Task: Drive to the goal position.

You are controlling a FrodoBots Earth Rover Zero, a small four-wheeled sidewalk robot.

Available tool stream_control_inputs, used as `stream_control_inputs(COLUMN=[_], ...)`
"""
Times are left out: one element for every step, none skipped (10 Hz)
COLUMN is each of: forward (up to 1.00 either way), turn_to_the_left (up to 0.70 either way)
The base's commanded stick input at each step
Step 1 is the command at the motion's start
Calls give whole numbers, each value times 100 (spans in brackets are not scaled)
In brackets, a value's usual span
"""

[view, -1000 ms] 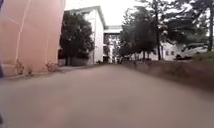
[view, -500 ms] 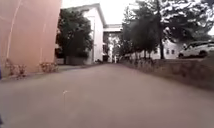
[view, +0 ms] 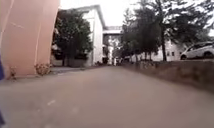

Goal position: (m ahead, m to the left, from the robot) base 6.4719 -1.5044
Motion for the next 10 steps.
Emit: stream_control_inputs(forward=[100,100,100,100,100,100,100,100,100,100], turn_to_the_left=[0,0,0,0,0,0,0,-18,-25,-7])
